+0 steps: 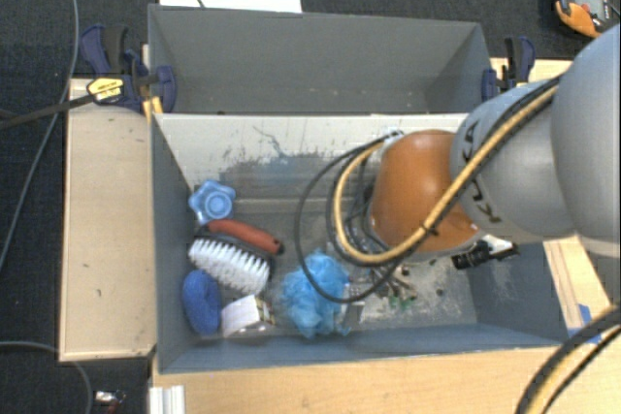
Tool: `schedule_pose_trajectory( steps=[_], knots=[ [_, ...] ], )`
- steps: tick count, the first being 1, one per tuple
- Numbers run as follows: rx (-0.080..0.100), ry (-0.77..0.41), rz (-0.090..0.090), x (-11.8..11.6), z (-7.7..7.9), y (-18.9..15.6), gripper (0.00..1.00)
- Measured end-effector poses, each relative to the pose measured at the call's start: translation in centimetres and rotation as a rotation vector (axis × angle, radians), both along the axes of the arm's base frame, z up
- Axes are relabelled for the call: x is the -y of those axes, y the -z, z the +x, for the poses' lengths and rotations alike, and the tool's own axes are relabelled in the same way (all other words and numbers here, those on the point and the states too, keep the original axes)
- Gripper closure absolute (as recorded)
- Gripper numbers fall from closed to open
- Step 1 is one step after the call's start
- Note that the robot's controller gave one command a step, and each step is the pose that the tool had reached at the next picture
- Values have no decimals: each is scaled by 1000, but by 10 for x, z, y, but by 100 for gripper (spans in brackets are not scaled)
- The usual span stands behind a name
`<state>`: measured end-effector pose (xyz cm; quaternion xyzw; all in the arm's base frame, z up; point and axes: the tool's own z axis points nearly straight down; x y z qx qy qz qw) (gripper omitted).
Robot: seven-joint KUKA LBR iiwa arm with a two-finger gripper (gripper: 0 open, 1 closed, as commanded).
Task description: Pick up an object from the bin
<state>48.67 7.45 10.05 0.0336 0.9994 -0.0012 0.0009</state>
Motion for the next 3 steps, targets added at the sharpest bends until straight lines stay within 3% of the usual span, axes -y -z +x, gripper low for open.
schedule_pose_trajectory(
  steps=[1,2,3],
  knots=[
    [3,263,-2,-110,36,22,0],
    [3,-248,0,-75,-4,30,100],
    [4,-248,0,-76,-4,30,100]
  ],
)
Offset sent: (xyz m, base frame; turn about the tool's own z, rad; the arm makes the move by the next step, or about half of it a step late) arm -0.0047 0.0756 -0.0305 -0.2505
